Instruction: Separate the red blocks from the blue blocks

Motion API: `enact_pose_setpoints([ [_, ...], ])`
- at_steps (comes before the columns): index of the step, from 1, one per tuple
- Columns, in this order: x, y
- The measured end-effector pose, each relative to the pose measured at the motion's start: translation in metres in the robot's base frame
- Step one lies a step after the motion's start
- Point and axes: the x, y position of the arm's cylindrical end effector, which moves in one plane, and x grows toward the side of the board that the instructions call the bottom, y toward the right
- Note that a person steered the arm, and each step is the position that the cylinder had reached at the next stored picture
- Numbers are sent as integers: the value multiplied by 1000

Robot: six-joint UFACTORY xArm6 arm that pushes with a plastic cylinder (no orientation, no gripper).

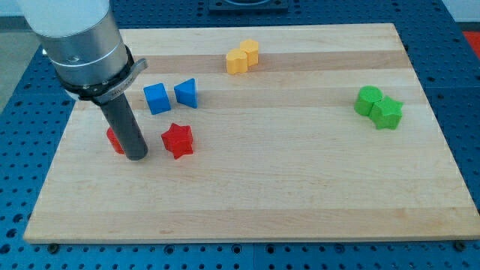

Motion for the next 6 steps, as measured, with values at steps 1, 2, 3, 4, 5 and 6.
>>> enact_pose_setpoints([
  [1, -1, 0],
  [2, -32, 0],
  [3, -32, 0],
  [4, -40, -4],
  [5, -75, -20],
  [6, -82, -24],
])
